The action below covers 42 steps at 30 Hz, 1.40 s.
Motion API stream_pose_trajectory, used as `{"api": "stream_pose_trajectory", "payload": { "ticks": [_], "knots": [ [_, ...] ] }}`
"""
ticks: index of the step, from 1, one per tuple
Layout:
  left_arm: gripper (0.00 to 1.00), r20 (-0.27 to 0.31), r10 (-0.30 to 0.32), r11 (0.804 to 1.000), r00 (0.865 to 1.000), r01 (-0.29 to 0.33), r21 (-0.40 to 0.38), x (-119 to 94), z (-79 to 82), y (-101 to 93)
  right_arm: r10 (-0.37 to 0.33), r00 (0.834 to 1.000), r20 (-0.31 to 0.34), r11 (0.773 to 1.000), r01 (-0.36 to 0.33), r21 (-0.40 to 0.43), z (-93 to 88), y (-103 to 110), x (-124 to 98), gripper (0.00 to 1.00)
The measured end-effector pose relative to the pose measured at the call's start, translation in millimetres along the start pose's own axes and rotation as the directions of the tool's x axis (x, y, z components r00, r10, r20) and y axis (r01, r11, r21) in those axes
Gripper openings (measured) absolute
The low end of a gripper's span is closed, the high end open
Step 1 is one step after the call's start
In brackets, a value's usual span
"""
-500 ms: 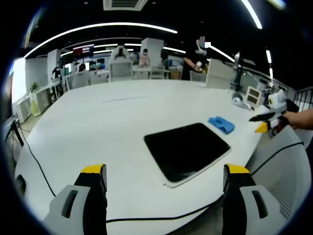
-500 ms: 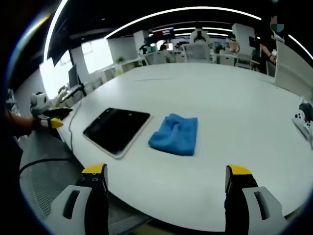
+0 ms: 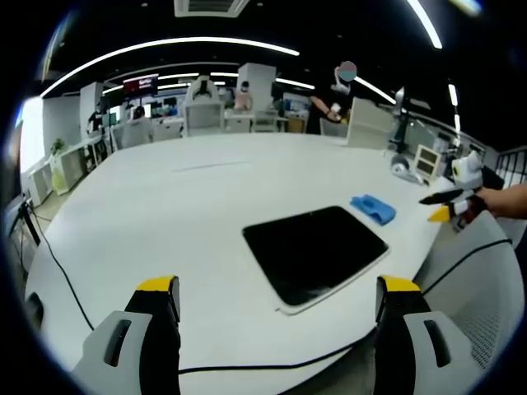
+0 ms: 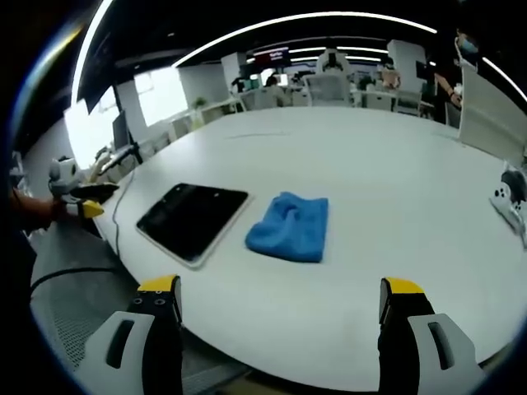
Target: Wipe the mirror surface with the cleaning cloth until all visible marks leave the cleaned area.
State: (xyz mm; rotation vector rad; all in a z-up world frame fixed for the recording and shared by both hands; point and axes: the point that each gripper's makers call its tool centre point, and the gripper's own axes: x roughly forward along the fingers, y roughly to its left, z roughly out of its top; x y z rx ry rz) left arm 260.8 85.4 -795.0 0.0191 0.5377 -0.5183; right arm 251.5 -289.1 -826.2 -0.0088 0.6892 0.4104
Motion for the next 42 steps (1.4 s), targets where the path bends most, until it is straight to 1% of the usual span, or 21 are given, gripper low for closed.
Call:
{"api": "stream_pose_trajectory", "payload": {
  "ticks": [2,4,5,6,7,13,14,15,17,20,29,33,42],
  "knots": [
    [0.99,0.0,0.001,1.0,1.0,-0.001,-0.001,0,0.0,0.3,0.007,1.0,0.019,1.0,-0.007,-0.013,2.9,1,1,1.0],
    [0.99,0.0,0.002,1.0,1.0,-0.002,-0.002,0,-0.5,1.0,0.017,1.0,0.023,1.0,-0.016,-0.024,3.9,3,1,1.0],
    [0.99,0.0,0.003,1.0,1.0,-0.003,-0.003,0,-0.5,1.2,0.017,0.999,0.028,0.999,-0.015,-0.047,5.2,3,2,1.0],
    [0.99,0.0,0.003,1.0,1.0,-0.003,-0.003,0,-0.2,1.1,0.013,0.999,0.037,0.996,-0.01,-0.088,7.0,2,2,1.0],
    [0.99,0.001,0.004,1.0,1.0,-0.004,-0.003,0,-0.1,1.3,0.011,0.999,0.034,0.996,-0.008,-0.092,6.4,1,2,1.0],
    [0.99,0.011,0.016,1.0,1.0,-0.016,-0.01,-1,1.7,3.8,0.006,1.0,0.017,0.999,-0.005,-0.047,5.3,-3,5,1.0],
    [0.99,0.012,0.017,1.0,1.0,-0.017,-0.011,-1,1.6,4.0,0.004,1.0,0.026,1.0,-0.003,-0.031,7.3,-3,4,1.0],
    [0.99,0.012,0.018,1.0,1.0,-0.018,-0.013,-1,1.6,4.5,-0.005,0.998,0.064,1.0,0.004,0.02,14.2,-4,5,1.0],
    [0.99,0.012,0.019,1.0,1.0,-0.019,-0.013,-1,1.6,4.6,0.006,0.997,0.072,1.0,-0.008,0.029,16.8,-3,3,1.0],
    [0.99,0.011,0.021,1.0,1.0,-0.021,-0.013,-2,1.9,4.2,0.0,0.998,0.06,1.0,-0.001,0.015,14.4,-5,4,1.0],
    [0.99,0.004,0.021,1.0,1.0,-0.021,-0.011,-1,0.1,4.4,0.008,0.999,0.037,1.0,-0.009,0.011,7.3,0,4,1.0],
    [0.99,0.003,0.019,1.0,1.0,-0.019,-0.01,-1,-0.1,4.3,0.007,1.0,0.03,1.0,-0.008,0.013,4.6,-2,4,1.0],
    [0.99,0.004,0.018,1.0,1.0,-0.018,-0.011,-1,0.1,3.9,0.009,1.0,0.02,1.0,-0.009,0.004,3.8,-2,2,1.0]
  ]
}}
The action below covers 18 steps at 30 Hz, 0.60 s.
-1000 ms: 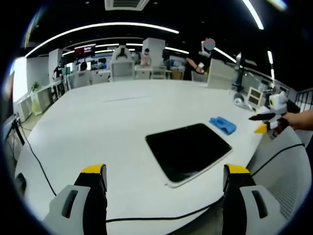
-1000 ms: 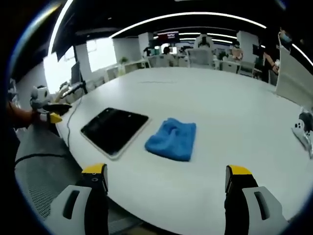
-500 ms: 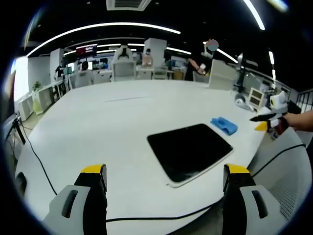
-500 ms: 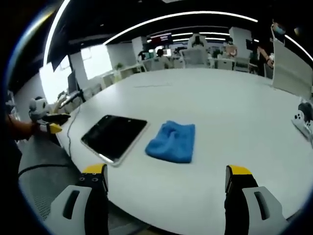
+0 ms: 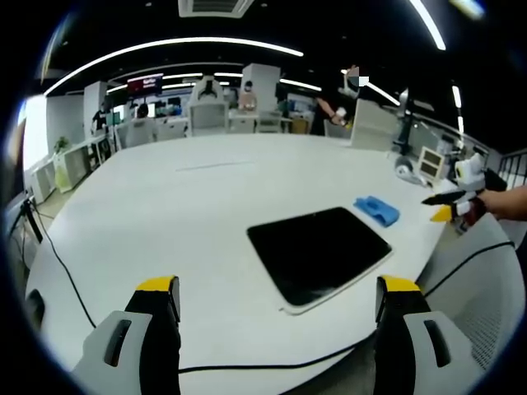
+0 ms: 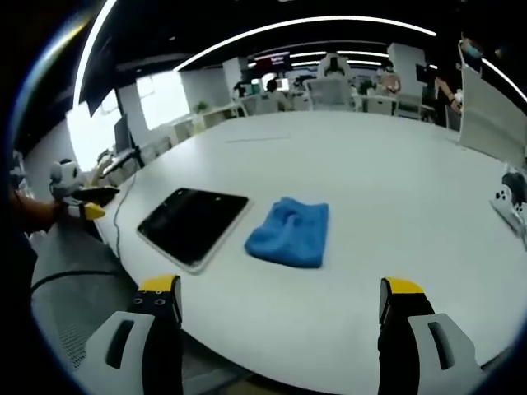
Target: Wipe the mirror surface with the cleaning cloth until all visible marks leave the cleaned area.
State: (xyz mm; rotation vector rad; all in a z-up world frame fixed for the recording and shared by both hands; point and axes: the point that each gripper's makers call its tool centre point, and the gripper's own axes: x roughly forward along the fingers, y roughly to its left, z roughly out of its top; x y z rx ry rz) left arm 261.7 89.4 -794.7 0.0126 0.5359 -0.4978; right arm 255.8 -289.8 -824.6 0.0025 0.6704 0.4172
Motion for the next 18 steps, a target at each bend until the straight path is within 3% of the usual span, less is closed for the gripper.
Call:
{"api": "stream_pose_trajectory", "payload": {
  "ticks": [5,12,16,18],
  "knots": [
    [0.99,0.003,0.0,1.0,1.0,0.0,0.0,0,0.8,-0.1,0.0,1.0,-0.01,1.0,0.0,-0.009,2.1,1,-1,1.0],
    [0.99,0.003,-0.01,1.0,1.0,0.01,-0.002,1,0.2,-1.2,-0.046,0.993,-0.109,0.998,0.042,-0.039,12.3,-6,-3,1.0],
    [0.99,-0.017,-0.008,1.0,1.0,0.009,0.012,1,-3.1,-1.7,-0.055,0.988,-0.141,0.998,0.056,0.003,27.6,-12,1,0.98],
    [0.99,-0.029,-0.006,1.0,1.0,0.007,0.019,2,-5.5,-1.1,-0.014,0.979,-0.205,0.999,0.023,0.04,28.4,-10,2,0.94]
  ]
}}
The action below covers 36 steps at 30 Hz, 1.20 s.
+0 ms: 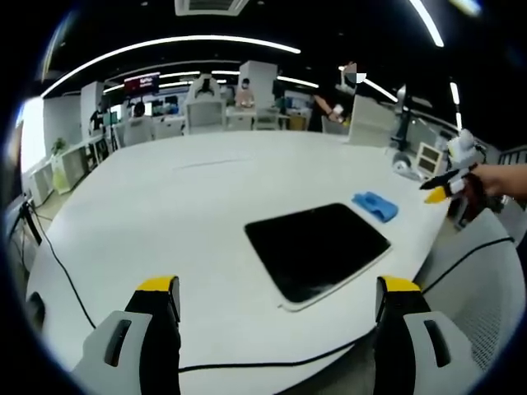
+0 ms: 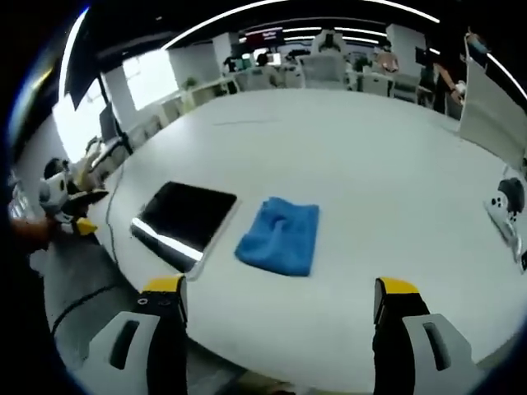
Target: Wipe the mirror surface with the cleaning cloth until all visible marks leave the cleaned area.
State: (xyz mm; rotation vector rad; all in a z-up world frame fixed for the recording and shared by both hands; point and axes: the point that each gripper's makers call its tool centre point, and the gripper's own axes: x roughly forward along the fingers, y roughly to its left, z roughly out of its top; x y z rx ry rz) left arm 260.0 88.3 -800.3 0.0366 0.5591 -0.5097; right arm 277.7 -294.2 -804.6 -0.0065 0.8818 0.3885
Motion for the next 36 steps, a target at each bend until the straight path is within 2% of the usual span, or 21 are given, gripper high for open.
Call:
{"api": "stream_pose_trajectory", "payload": {
  "ticks": [5,10,12,13,15,18,22,24,25,26,32,34,36],
  "knots": [
    [0.97,0.005,-0.014,1.0,1.0,0.014,-0.01,-1,0.6,-2.6,0.003,0.999,-0.039,0.999,-0.001,0.04,23.3,-8,1,0.96],
    [0.99,0.012,-0.023,0.999,1.0,0.024,-0.031,0,1.5,-3.7,-0.031,0.995,-0.092,1.0,0.031,-0.005,53.4,-16,2,0.97],
    [0.99,0.044,-0.022,0.999,0.999,0.025,-0.048,-1,7.3,-2.8,-0.042,0.993,-0.112,0.999,0.042,-0.002,69.5,-16,0,0.96],
    [0.99,0.035,-0.018,0.999,0.999,0.019,-0.038,-1,5.3,-2.4,-0.047,0.993,-0.111,0.999,0.047,-0.005,76.8,-15,-1,0.96],
    [0.99,-0.02,-0.012,1.0,1.0,0.011,-0.016,1,-4.6,-2.4,-0.054,0.992,-0.116,0.999,0.053,-0.012,92.7,-12,-3,0.96],
    [0.99,-0.001,-0.023,1.0,1.0,0.023,0.0,1,-1.3,-5.7,-0.057,0.99,-0.126,0.998,0.053,-0.039,108.8,-7,3,0.96],
    [0.99,0.0,-0.018,1.0,1.0,0.018,-0.01,1,-1.2,-3.5,-0.062,0.98,-0.191,0.997,0.05,-0.066,105.3,-4,15,0.95],
    [0.99,0.002,-0.013,1.0,1.0,0.013,-0.017,0,-1.3,-2.1,-0.057,0.98,-0.191,0.997,0.045,-0.065,105.3,2,21,0.94],
    [0.99,0.001,-0.014,1.0,1.0,0.014,-0.021,0,-1.7,-2.1,-0.074,0.981,-0.178,0.996,0.064,-0.06,106.2,1,25,0.91],
    [0.99,0.001,-0.014,1.0,1.0,0.014,-0.025,1,-1.8,-1.7,-0.107,0.979,-0.175,0.994,0.102,-0.036,103.1,-4,30,0.86],
    [0.99,0.015,0.005,0.999,1.0,-0.004,-0.04,-1,1.0,2.0,-0.095,0.97,-0.226,0.995,0.087,-0.044,76.2,-4,48,0.79],
    [0.99,0.019,0.002,0.999,1.0,-0.001,-0.034,-1,1.2,2.1,-0.09,0.973,-0.212,0.996,0.086,-0.026,70.3,-4,56,0.78],
    [0.99,0.017,0.004,1.0,1.0,-0.004,-0.027,-1,1.1,2.3,-0.081,0.982,-0.169,0.997,0.08,-0.012,68.5,-4,64,0.7]
  ]
}}
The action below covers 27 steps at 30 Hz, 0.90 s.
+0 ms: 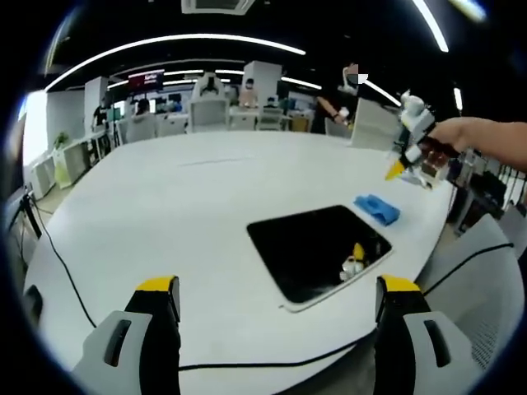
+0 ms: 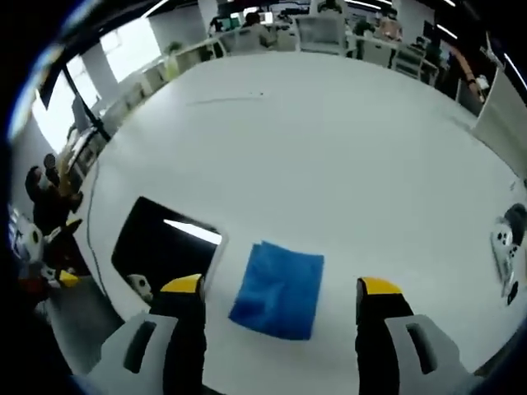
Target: Wipe the mirror surface with the cleaning cloth until all visible marks leave the cleaned area.
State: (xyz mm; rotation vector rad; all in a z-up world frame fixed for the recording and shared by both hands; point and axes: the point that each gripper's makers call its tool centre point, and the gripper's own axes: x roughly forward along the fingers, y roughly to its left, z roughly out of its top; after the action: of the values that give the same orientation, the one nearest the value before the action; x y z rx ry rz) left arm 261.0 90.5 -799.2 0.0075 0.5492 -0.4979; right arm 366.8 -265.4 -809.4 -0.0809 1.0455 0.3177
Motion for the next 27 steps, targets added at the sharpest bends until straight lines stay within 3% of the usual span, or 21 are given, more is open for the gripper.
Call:
{"api": "stream_pose_trajectory", "payload": {
  "ticks": [6,9,14,21,25,26,27],
  "knots": [
    [0.99,-0.004,0.005,1.0,1.0,-0.005,-0.014,0,-0.9,2.0,-0.011,0.996,0.088,0.999,0.007,0.045,-0.1,1,14,0.57],
    [0.99,-0.012,-0.007,1.0,1.0,0.007,-0.008,1,-2.3,-0.4,-0.002,0.993,0.118,1.0,0.001,0.013,-1.4,6,24,0.53],
    [0.99,-0.016,-0.005,1.0,1.0,0.005,-0.005,0,-3.0,0.3,-0.022,0.996,0.09,1.0,0.02,0.023,-14.6,3,37,0.42],
    [0.99,-0.029,-0.014,1.0,0.999,0.014,-0.004,0,-4.9,-1.6,-0.023,0.996,0.088,0.998,0.018,0.064,-20.6,3,45,0.34],
    [0.99,-0.04,-0.016,1.0,0.999,0.016,-0.003,1,-7.2,-1.8,-0.007,0.999,0.042,0.997,0.003,0.084,-36.4,10,53,0.29],
    [0.99,-0.042,-0.015,1.0,0.999,0.015,-0.003,1,-7.4,-1.7,-0.005,0.999,0.032,0.997,0.003,0.074,-39.6,12,54,0.27],
    [0.99,-0.044,-0.013,1.0,0.999,0.013,-0.005,1,-7.8,-1.1,-0.043,0.997,0.056,0.999,0.043,0.006,-35.6,7,55,0.26]
  ]
}}
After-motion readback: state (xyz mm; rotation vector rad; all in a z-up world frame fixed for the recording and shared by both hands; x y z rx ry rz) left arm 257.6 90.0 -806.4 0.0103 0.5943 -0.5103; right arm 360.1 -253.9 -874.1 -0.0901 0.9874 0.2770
